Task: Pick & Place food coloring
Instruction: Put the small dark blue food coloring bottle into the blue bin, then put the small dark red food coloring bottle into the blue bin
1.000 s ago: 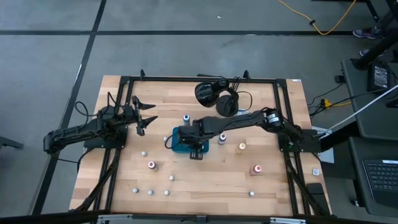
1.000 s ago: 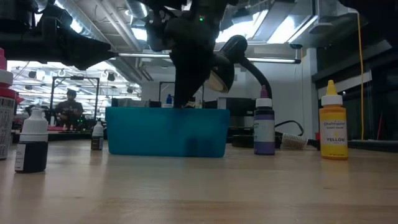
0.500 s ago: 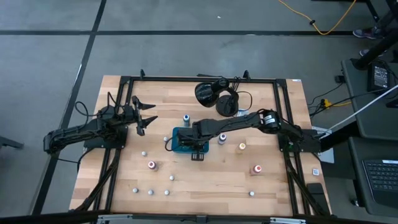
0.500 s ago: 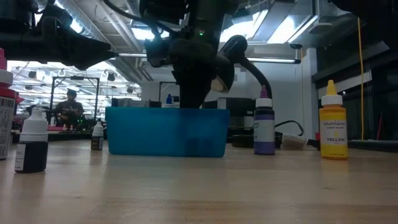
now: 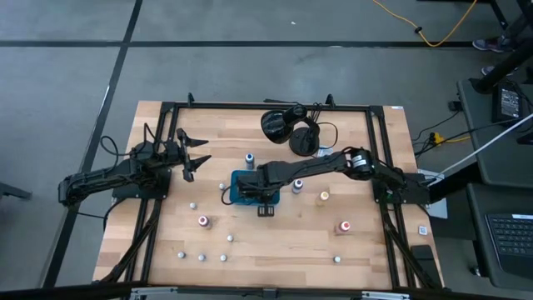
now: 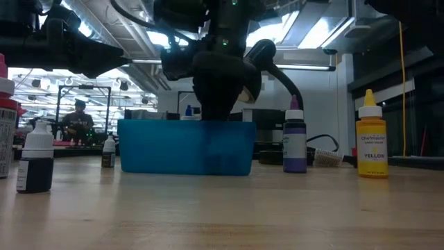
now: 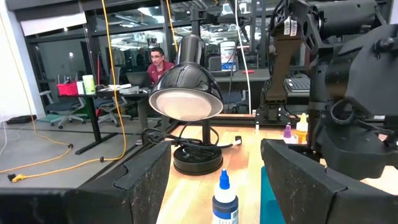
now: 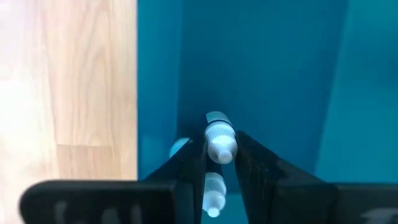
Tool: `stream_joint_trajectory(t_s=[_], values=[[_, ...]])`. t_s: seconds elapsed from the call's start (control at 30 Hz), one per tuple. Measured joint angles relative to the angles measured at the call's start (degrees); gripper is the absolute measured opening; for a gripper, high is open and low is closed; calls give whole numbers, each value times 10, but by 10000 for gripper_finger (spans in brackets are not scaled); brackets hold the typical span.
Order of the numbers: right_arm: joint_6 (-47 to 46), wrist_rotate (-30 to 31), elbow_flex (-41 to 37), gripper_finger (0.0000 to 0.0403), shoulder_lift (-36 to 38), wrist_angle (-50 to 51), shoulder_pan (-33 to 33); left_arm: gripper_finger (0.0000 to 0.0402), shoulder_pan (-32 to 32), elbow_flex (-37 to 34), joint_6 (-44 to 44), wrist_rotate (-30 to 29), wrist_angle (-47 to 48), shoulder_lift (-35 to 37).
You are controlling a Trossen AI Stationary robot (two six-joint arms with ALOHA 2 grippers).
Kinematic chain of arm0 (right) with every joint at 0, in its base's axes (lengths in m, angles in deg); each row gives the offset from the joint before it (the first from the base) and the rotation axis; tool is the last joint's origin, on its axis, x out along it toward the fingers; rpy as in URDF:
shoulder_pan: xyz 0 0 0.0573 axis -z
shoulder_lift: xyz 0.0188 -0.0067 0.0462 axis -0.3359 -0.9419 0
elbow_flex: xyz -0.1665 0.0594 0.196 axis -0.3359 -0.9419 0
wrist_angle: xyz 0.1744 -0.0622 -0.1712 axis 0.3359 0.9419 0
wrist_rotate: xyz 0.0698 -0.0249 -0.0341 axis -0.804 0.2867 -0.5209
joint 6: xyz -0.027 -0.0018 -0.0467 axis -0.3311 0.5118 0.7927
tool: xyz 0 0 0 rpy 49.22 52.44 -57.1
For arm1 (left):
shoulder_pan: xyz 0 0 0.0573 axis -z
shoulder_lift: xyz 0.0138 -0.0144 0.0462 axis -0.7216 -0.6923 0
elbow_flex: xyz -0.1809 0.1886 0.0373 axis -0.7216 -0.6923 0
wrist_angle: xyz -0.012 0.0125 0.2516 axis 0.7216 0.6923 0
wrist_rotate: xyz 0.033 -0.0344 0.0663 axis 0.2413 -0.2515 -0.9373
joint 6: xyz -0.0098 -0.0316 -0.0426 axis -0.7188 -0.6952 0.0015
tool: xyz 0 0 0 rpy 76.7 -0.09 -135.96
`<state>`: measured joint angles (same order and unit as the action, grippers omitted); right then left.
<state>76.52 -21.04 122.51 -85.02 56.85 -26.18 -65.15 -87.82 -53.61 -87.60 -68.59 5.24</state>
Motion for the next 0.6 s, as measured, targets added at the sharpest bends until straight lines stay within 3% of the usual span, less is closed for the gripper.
stream_joint_trajectory(t_s=[0.27,0.6], values=[[0,-9,0,77,-6,-3,0,251,0,0,0,0,0,0],[7,-9,0,134,-6,-4,0,251,0,0,0,0,0,0]])
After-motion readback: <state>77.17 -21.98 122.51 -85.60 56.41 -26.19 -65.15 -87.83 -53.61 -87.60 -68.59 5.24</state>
